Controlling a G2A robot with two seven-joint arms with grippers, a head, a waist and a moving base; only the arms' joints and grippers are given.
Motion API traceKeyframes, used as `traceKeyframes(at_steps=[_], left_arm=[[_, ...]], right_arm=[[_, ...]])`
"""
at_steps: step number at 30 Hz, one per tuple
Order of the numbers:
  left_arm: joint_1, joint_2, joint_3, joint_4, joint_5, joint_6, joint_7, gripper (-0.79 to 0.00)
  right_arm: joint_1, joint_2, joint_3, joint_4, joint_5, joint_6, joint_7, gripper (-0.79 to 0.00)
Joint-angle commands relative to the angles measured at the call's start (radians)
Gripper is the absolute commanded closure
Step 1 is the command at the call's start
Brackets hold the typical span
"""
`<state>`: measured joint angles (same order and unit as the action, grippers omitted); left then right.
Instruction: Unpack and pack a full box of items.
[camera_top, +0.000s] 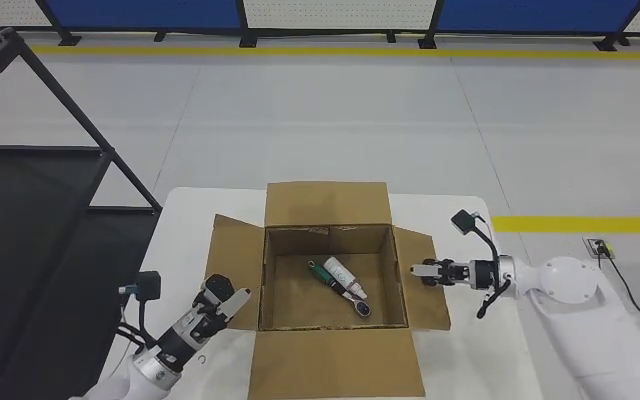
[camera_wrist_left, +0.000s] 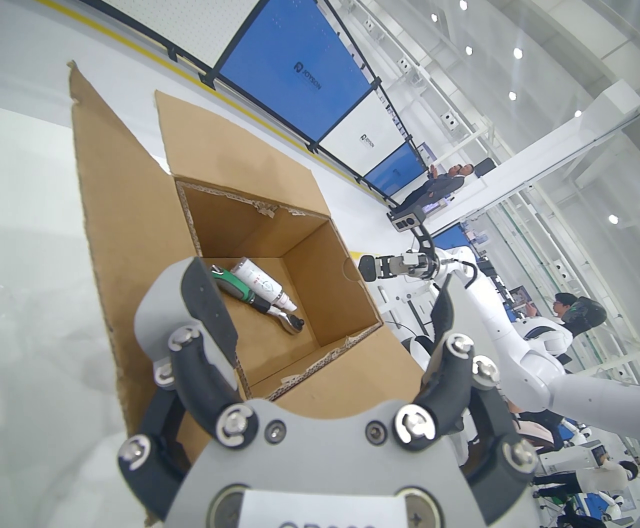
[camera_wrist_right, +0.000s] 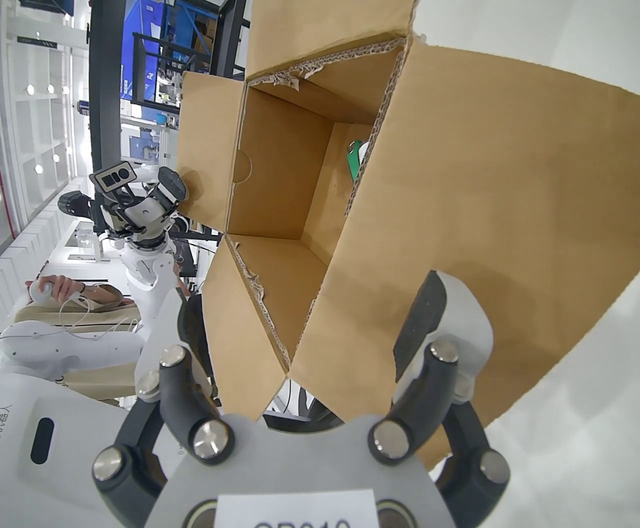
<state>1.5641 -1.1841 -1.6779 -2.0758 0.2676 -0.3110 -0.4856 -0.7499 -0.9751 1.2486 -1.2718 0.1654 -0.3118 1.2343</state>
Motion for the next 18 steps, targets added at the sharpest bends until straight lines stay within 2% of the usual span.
traceKeyframes(at_steps=[1, 18], left_arm=[[0.004, 0.001, -0.005, -0.001, -0.003, -0.001, 0.002, -0.785], [0.024, 0.009, -0.026, 0.000, -0.021, -0.018, 0.013, -0.785]], right_arm=[[0.001, -0.001, -0.008, -0.001, 0.006, -0.002, 0.000, -0.785], [0.038, -0.017, -0.089, -0.015, 0.022, -0.012, -0.030, -0.785]])
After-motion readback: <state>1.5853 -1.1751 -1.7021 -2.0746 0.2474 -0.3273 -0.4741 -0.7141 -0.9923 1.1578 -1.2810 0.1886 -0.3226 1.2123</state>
